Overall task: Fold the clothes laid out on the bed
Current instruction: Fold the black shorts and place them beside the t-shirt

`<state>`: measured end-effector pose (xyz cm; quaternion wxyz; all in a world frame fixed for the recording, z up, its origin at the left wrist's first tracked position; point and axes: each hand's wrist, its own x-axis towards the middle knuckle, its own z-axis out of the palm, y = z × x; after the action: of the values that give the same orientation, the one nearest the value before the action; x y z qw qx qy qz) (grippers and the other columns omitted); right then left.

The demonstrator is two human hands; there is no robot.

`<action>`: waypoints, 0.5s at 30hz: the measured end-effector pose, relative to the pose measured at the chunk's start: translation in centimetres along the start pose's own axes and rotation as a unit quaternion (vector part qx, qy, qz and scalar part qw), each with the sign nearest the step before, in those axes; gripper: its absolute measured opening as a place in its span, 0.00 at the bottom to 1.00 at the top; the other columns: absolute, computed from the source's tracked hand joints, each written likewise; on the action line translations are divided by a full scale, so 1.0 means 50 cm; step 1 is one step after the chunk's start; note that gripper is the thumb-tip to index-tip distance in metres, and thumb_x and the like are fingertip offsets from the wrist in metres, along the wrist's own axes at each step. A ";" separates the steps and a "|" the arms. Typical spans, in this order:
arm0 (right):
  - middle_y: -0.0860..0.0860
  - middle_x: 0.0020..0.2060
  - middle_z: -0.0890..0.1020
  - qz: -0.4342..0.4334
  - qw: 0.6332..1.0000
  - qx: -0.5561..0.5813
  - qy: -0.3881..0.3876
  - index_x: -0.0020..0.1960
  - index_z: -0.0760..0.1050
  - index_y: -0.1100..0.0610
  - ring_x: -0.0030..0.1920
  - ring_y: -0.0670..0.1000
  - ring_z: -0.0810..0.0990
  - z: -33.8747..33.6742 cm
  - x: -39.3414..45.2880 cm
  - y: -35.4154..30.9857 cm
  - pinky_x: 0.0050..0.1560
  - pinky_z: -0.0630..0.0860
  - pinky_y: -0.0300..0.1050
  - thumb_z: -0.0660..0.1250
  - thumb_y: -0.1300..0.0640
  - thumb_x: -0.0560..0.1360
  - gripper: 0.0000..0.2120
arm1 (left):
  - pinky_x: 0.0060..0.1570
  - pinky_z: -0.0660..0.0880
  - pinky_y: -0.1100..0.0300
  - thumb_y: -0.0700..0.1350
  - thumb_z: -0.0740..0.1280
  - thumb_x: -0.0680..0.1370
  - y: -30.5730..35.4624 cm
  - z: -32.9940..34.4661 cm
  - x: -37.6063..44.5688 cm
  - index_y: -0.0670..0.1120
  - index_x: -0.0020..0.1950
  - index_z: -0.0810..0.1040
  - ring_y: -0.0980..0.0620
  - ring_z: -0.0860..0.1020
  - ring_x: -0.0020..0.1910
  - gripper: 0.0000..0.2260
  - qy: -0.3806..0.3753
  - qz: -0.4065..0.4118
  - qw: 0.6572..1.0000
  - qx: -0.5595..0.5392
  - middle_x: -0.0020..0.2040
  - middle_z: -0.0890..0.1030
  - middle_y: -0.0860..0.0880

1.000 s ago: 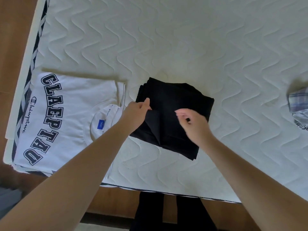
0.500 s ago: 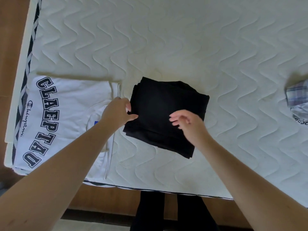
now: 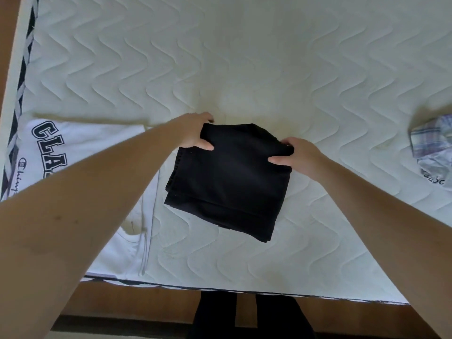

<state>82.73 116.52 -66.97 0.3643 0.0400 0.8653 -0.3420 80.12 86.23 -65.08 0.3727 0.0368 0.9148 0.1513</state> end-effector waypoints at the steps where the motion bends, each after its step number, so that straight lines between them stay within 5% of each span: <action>1: 0.48 0.50 0.81 -0.005 1.000 -0.012 -0.020 0.56 0.77 0.53 0.51 0.51 0.80 -0.003 0.002 -0.003 0.44 0.74 0.42 0.76 0.47 0.70 0.19 | 0.56 0.73 0.51 0.53 0.76 0.70 0.000 -0.010 0.002 0.49 0.71 0.68 0.44 0.74 0.59 0.32 -0.019 -0.010 1.000 0.020 0.63 0.76 0.47; 5: 0.46 0.41 0.80 -0.024 0.999 -0.030 -0.035 0.44 0.75 0.48 0.43 0.47 0.79 -0.006 0.001 -0.016 0.36 0.70 0.39 0.76 0.49 0.69 0.11 | 0.57 0.75 0.50 0.54 0.78 0.68 0.008 -0.030 0.001 0.46 0.64 0.74 0.44 0.77 0.55 0.29 -0.098 -0.022 0.989 0.109 0.57 0.78 0.48; 11: 0.44 0.45 0.77 -0.074 0.991 -0.094 -0.057 0.56 0.71 0.49 0.44 0.44 0.76 -0.003 -0.031 -0.015 0.38 0.69 0.39 0.72 0.48 0.74 0.15 | 0.46 0.74 0.54 0.48 0.76 0.69 -0.007 -0.021 -0.032 0.50 0.57 0.71 0.48 0.77 0.47 0.21 -0.105 0.025 0.988 0.107 0.49 0.78 0.51; 15: 0.42 0.46 0.80 -0.117 0.985 -0.106 -0.062 0.60 0.75 0.50 0.46 0.45 0.78 -0.039 -0.070 -0.036 0.41 0.70 0.35 0.71 0.49 0.75 0.15 | 0.34 0.67 0.62 0.48 0.75 0.69 -0.027 -0.034 -0.083 0.55 0.56 0.70 0.60 0.74 0.39 0.21 -0.058 0.047 0.996 0.041 0.43 0.75 0.58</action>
<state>83.54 116.99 -62.64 0.3768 -0.1217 0.8712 -0.2902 81.99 83.76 -61.58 0.4158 0.1039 0.8943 0.1284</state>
